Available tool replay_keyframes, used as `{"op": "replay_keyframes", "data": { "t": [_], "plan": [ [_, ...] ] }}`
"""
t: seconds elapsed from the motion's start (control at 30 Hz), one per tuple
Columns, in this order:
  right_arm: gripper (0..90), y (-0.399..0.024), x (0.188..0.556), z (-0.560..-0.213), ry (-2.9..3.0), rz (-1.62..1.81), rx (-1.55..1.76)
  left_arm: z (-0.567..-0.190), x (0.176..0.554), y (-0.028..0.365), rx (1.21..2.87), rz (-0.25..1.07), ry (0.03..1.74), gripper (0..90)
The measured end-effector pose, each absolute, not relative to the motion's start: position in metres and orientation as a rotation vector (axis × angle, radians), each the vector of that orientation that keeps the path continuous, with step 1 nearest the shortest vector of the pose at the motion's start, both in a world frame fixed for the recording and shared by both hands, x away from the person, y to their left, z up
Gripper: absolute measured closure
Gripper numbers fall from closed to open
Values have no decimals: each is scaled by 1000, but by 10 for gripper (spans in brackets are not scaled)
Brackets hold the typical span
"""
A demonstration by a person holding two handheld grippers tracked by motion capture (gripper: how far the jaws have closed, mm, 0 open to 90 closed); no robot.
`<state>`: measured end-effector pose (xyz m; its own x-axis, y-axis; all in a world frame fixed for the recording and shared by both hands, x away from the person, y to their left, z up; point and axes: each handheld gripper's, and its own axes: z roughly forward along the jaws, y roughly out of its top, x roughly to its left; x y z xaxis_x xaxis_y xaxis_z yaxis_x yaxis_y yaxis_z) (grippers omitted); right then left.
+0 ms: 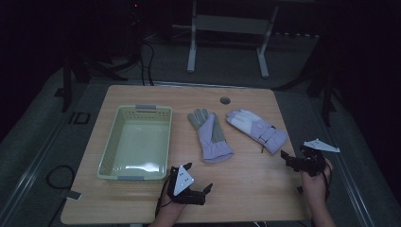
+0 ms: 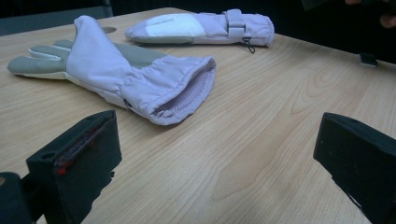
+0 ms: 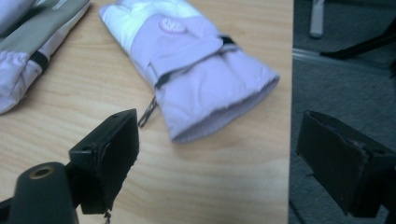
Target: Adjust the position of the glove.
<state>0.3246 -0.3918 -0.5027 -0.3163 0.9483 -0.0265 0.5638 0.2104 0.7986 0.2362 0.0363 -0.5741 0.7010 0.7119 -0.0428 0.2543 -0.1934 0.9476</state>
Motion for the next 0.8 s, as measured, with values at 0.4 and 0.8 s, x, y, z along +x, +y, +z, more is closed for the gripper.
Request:
{"op": "replay_keyframes", "data": {
  "t": [0.4, 0.8],
  "plan": [
    [115, -379, 343, -463, 1899, 1062, 1428, -574, 236, 36, 1760, 492, 772, 10],
    [124, -349, 358, -443, 1982, 1066, 1340, -574, 236, 37, 1759, 489, 774, 10]
  ]
}}
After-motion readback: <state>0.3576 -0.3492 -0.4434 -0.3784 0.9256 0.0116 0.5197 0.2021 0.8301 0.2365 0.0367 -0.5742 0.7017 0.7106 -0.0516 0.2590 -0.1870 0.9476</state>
